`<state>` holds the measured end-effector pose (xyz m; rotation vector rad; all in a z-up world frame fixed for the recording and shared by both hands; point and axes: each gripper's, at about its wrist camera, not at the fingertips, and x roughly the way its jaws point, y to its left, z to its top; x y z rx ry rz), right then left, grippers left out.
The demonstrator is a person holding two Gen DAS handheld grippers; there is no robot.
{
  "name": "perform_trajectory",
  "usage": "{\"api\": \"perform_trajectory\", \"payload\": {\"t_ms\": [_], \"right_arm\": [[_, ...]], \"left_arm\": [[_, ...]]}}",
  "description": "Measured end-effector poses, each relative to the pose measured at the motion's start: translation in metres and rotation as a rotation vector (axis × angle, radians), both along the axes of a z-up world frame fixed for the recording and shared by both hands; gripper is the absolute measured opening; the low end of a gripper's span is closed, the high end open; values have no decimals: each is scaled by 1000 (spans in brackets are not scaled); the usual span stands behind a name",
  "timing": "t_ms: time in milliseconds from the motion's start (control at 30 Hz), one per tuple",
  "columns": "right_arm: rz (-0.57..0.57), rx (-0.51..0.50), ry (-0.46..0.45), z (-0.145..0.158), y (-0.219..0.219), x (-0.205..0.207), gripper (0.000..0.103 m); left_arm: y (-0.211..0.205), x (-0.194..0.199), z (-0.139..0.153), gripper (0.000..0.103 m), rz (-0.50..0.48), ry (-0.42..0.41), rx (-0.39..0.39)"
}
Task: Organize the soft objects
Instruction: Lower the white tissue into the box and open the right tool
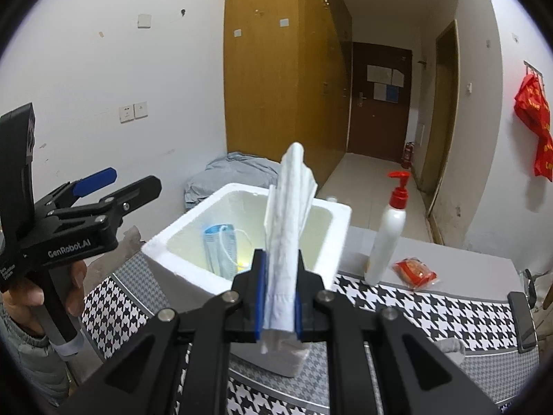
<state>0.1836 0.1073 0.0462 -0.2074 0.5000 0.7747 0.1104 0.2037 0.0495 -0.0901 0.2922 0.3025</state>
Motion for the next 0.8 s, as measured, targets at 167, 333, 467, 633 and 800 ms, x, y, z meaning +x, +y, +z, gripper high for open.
{"api": "perform_trajectory", "payload": {"t_ms": [167,333,467,633,800], "right_arm": [[16,-15,-1,0,16,3,17],[18,-28,1,-1,29,10,17],[25,-28,17,-3,36,20,17],[20,-45,32,-8,46,29,36],[11,-16,27,-11,42,32,95]], "left_arm": [[4,-7,-1,102,13,-7,15],[9,-13,-3,102,13,-15,-8],[11,-17,-1,102,15,-26,-6],[11,-19,-3,102,24,-22,-3],[14,-21,-4,102,35,-16,-7]]}}
